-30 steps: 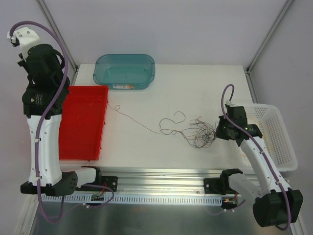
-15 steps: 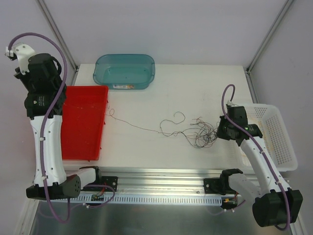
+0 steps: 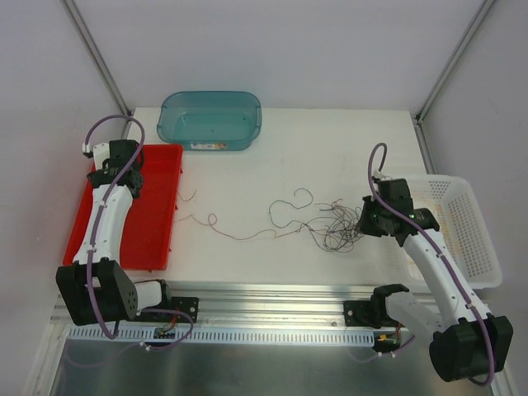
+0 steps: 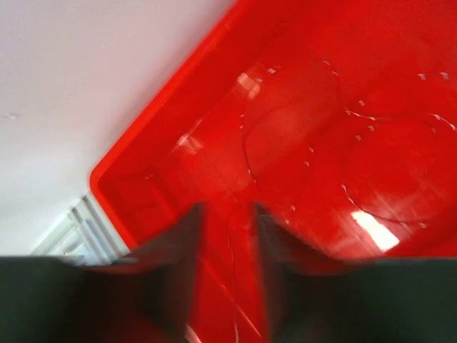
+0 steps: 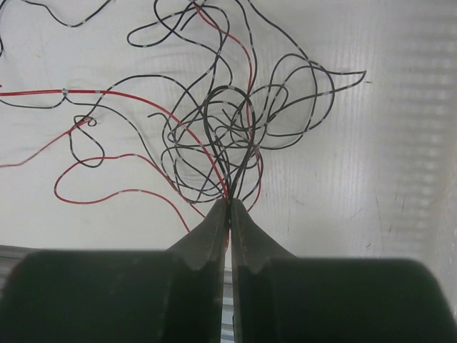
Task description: Untangle the cables
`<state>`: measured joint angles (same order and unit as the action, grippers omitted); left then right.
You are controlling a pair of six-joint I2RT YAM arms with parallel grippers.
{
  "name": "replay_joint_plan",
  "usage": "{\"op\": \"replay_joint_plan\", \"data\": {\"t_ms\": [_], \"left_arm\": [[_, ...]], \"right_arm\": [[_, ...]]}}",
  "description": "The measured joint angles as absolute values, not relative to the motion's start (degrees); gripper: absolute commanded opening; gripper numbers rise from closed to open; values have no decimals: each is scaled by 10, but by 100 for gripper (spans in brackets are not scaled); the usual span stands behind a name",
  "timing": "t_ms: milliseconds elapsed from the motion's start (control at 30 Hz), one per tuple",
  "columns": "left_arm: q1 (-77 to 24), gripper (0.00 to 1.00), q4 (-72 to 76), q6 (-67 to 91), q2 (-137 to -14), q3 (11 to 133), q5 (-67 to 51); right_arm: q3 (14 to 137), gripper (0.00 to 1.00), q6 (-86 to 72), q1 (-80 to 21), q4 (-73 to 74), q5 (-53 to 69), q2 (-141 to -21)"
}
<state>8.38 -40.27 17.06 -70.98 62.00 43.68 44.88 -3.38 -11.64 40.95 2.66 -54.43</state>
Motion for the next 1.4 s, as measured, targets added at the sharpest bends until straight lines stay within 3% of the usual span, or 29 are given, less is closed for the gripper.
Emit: {"op": "replay_joint_plan", "data": {"t_ms": [133, 333, 600, 800, 967, 1133, 1400], "left_arm": [[84, 80, -408, 201, -704, 614, 362], [68, 93, -413, 252, -597, 598, 212], [-125, 95, -415, 380, -515, 570, 74], [-360, 92, -414, 519, -613, 563, 73], [-478, 84, -409, 612, -734, 592, 103], [-542, 77, -389, 675, -868, 668, 119], [-561, 70, -366, 721, -981, 694, 105]], "right_arm": [[449, 7, -33, -126, 409, 34, -544], [449, 7, -29, -135, 404, 39, -544], [449, 8, -29, -143, 392, 40, -544], [449, 8, -29, -148, 387, 41, -544], [447, 8, -29, -150, 385, 42, -543], [443, 8, -29, -153, 382, 44, -536], [440, 8, -29, -157, 380, 50, -526]]}}
